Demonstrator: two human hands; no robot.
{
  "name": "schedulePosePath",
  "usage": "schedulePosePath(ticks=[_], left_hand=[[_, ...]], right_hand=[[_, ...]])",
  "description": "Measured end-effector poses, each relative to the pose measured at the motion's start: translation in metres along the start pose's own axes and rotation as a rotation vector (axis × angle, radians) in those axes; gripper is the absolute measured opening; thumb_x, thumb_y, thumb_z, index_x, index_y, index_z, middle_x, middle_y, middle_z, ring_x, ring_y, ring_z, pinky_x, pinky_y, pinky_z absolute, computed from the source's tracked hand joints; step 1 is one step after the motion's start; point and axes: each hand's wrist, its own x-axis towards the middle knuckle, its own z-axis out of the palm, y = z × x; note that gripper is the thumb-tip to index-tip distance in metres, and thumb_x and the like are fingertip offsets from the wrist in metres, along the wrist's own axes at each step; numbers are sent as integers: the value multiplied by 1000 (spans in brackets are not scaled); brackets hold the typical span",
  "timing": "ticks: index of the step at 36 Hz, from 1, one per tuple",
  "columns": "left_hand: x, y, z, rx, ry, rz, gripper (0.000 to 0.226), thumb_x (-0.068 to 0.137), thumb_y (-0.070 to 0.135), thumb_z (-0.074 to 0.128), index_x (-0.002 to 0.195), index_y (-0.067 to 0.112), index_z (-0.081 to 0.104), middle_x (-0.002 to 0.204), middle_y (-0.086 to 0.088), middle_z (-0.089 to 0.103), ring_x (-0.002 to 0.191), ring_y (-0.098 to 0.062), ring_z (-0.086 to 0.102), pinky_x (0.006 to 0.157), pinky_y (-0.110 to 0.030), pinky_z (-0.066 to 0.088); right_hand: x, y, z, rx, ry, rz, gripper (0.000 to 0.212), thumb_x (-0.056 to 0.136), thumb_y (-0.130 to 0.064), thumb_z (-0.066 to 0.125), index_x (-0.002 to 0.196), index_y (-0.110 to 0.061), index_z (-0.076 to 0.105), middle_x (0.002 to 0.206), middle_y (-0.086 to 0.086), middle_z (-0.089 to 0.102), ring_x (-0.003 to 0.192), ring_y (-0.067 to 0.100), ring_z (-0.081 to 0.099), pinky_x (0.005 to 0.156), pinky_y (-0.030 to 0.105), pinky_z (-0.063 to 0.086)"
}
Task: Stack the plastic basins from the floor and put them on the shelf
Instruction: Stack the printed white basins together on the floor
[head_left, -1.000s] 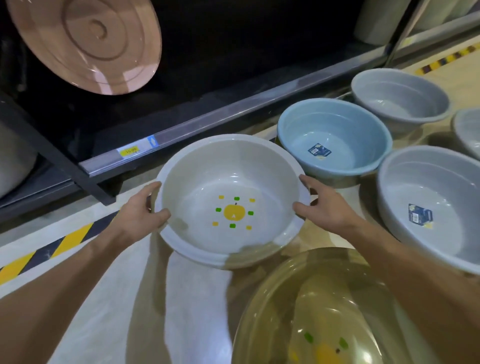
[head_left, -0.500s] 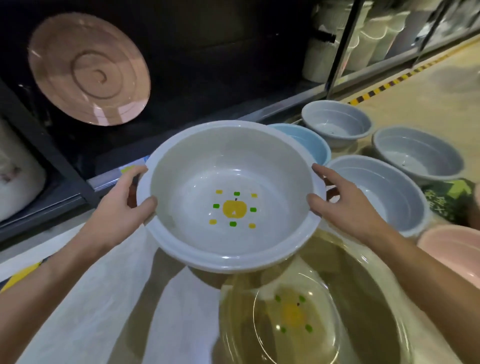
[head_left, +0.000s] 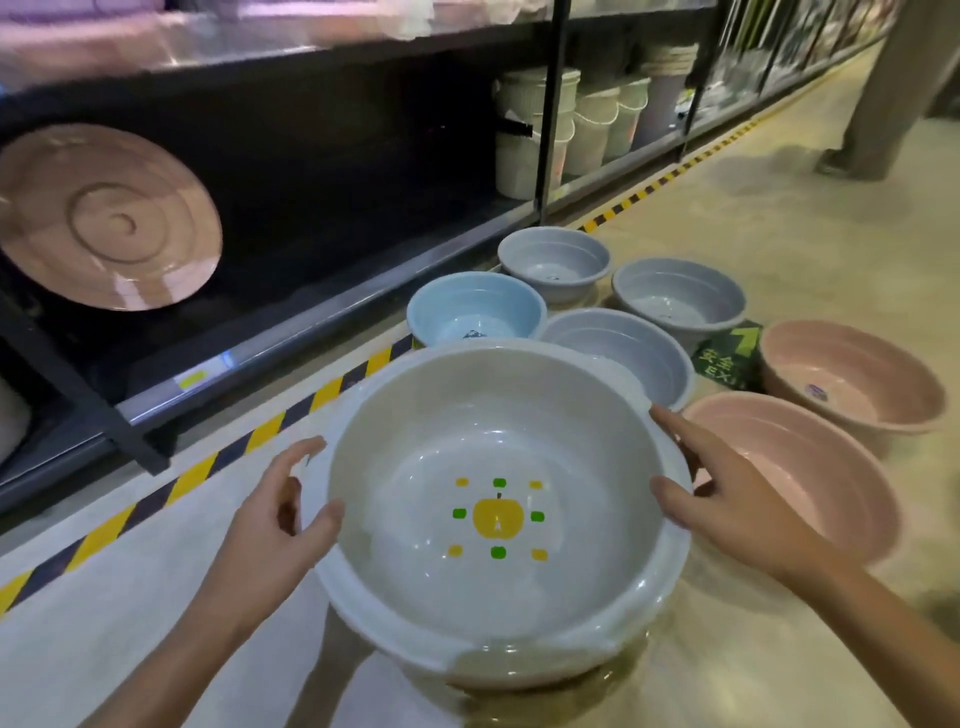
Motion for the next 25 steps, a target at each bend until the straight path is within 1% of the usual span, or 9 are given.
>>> schedulePosePath(ticks=[5,7,9,13,16,19,22,23,25], left_hand=[[-12,-15,20,14,-21,-5,53,94,14,65,131,50,51,61,5,33,54,-7,33,49,-16,30],[-14,-22,29,22,-39,-17,54,94,11,64,132,47,52,57,11,39,52,-7,37,49,-13,33],[-15,-32,39,34,-55,-31,56,93,10,65,135,46,51,57,14,44,52,-7,40,50,-12,36],[-17,-51,59,69,-71,-47,58,92,11,66,136,45,52,58,13,42,52,-8,37,50,-13,35],[-20,-59,72,92,-77,-65,57,92,14,66,137,46,50,59,11,42,53,-9,39,50,-14,35],[-21,-67,80,121,-72,-85,58,92,16,65,137,47,48,62,5,45,54,-11,42,53,-17,39],[-22,-76,83,126,-91,-135,59,92,18,64,138,49,44,68,-8,54,59,-19,51,62,-30,49],[-22,-79,84,131,-93,-138,60,91,17,64,138,49,45,67,-8,53,57,-17,50,61,-27,48],[-22,-82,85,152,-90,-129,62,90,13,66,139,46,47,61,-3,46,51,-12,45,53,-19,40]], right_hand=[[-1,30,14,-26,67,-32,63,90,-25,65,147,-38,42,127,-16,58,107,-10,52,78,17,46],[0,43,22,-28,76,-47,64,89,-23,67,146,-39,43,121,-14,60,106,-7,54,78,13,45],[1,61,30,-50,66,-54,65,87,-24,68,145,-39,44,115,-11,61,101,1,56,77,12,44],[0,94,43,-44,53,-12,65,86,-28,68,146,-36,45,104,-8,61,89,6,57,72,13,42],[-2,106,51,-50,42,-18,64,86,-25,68,145,-35,46,109,-10,61,90,2,57,71,10,42],[-2,113,57,-63,42,-30,66,85,-24,69,145,-34,45,111,-17,59,90,-5,56,72,6,39],[-1,120,63,-85,29,-25,67,85,-30,68,147,-33,44,102,-19,55,90,-2,54,74,6,37],[-1,123,65,-101,17,-28,68,85,-32,68,148,-33,43,99,-18,55,90,-1,54,75,8,37],[0,126,70,-118,7,-23,67,86,-34,67,148,-34,42,98,-17,55,92,1,53,76,13,37]])
